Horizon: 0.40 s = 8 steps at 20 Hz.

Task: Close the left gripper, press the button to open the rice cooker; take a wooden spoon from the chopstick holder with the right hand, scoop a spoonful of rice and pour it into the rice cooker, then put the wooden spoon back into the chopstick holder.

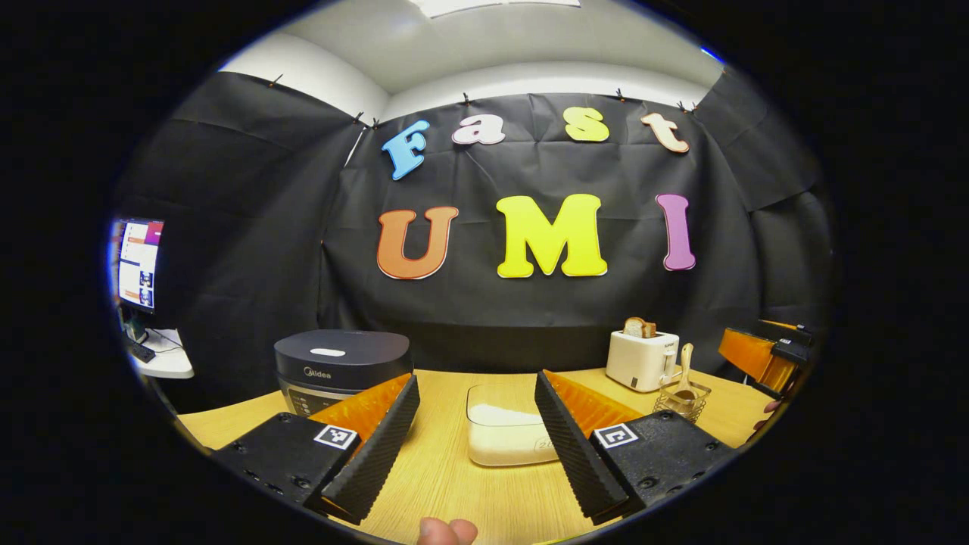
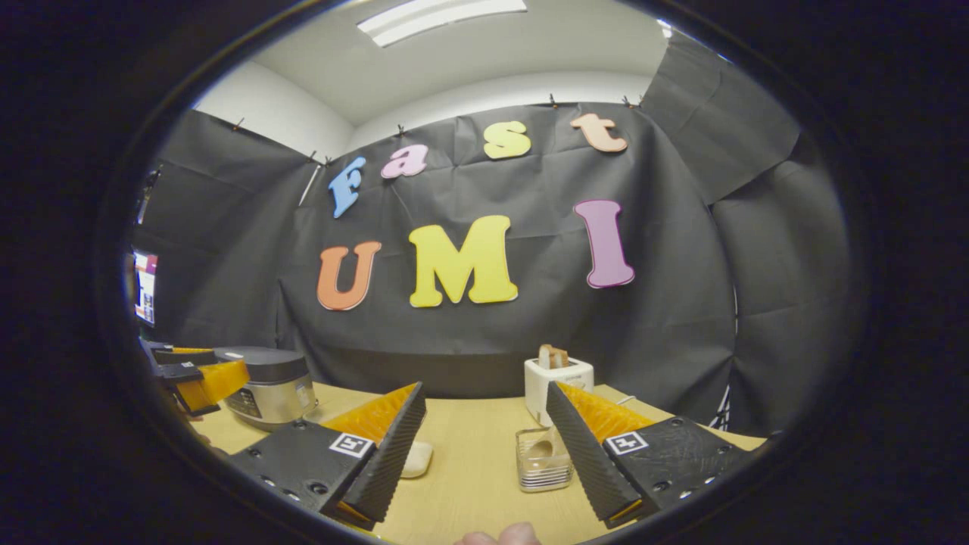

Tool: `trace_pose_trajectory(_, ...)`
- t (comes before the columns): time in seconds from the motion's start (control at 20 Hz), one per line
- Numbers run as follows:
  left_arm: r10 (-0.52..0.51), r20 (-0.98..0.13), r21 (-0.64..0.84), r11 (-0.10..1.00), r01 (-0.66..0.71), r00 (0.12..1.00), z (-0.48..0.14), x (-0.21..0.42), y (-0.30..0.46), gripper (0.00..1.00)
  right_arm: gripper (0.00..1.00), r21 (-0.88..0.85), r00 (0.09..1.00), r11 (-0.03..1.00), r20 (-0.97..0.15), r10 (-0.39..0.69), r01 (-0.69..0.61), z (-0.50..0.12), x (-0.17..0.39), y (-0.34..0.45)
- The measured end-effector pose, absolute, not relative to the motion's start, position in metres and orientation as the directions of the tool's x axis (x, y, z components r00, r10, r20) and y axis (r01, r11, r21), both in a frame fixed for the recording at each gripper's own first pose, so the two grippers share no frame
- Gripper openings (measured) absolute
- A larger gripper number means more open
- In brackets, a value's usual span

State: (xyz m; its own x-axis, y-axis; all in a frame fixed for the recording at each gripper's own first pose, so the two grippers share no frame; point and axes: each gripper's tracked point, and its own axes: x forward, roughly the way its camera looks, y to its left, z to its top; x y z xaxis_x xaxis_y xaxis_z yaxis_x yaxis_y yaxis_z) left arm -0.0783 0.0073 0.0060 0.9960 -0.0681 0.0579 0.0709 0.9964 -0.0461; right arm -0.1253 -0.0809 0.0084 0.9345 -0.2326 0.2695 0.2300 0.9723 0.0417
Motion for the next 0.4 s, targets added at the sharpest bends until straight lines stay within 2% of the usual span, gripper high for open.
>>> trace_pose_trajectory(0.1, -0.078, 0.056, -0.047, 0.996, 0.08, 0.995, 0.007, -0.08, 0.007, 1.0, 0.95, 0.025, 0.937, 0.974, 0.27, -0.222, 0.224, 0.007, -0.128, -0.071)
trace_pose_trajectory(0.15, -0.074, 0.049, -0.05, 0.996, 0.077, 0.996, 0.006, -0.081, 0.009, 0.98, 0.95, 0.018, 0.937, 0.975, 0.272, -0.219, 0.223, 0.007, -0.129, -0.068)
trace_pose_trajectory(0.4, -0.069, 0.057, -0.034, 0.997, 0.071, 0.996, 0.012, -0.088, 0.01, 0.97, 0.95, -0.009, 0.938, 0.975, 0.274, -0.212, 0.223, 0.003, -0.133, -0.059)
